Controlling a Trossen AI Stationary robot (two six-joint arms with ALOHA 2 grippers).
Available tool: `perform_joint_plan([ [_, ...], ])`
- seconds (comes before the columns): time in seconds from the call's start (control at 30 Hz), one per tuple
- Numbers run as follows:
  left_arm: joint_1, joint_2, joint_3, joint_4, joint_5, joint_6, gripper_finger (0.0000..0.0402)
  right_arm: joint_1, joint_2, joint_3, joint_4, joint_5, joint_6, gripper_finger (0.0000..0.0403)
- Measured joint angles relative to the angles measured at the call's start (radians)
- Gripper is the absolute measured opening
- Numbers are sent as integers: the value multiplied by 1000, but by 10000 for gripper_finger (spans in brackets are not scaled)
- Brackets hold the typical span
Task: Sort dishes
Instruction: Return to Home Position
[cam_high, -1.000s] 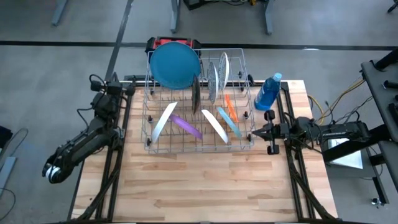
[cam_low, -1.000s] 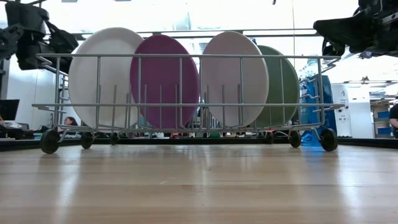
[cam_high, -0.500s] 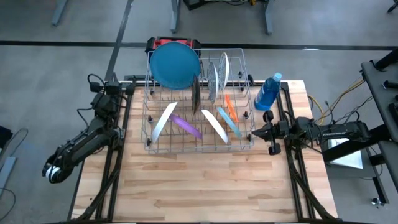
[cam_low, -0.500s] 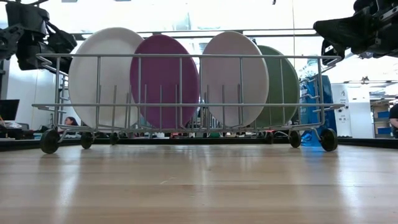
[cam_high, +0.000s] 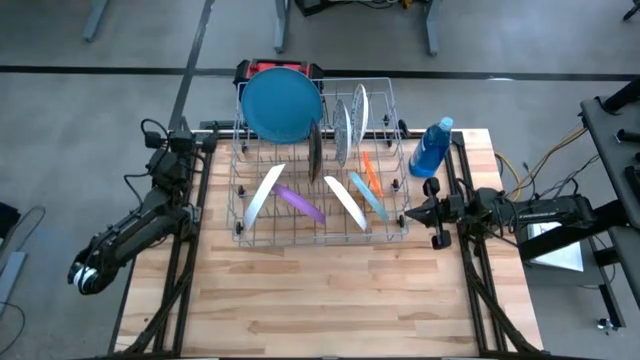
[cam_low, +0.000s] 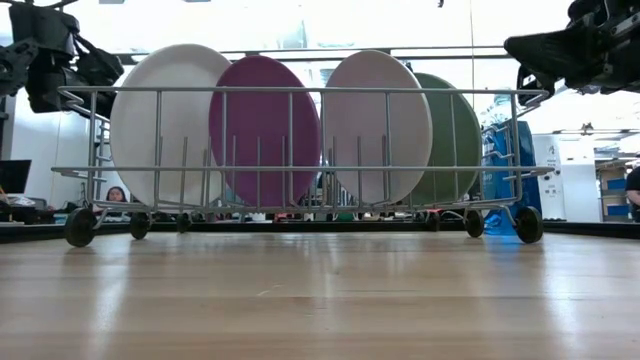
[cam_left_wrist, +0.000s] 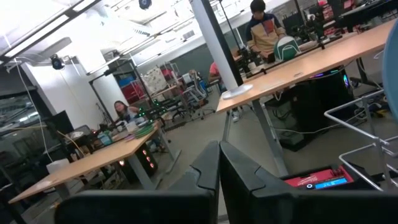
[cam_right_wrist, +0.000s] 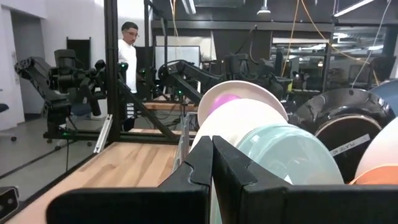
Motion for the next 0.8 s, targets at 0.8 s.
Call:
perform_joint_plan([
  [0.8, 0, 0, 0, 0, 0, 0, 0, 2, -224, 0, -366, -98, -340, 0],
])
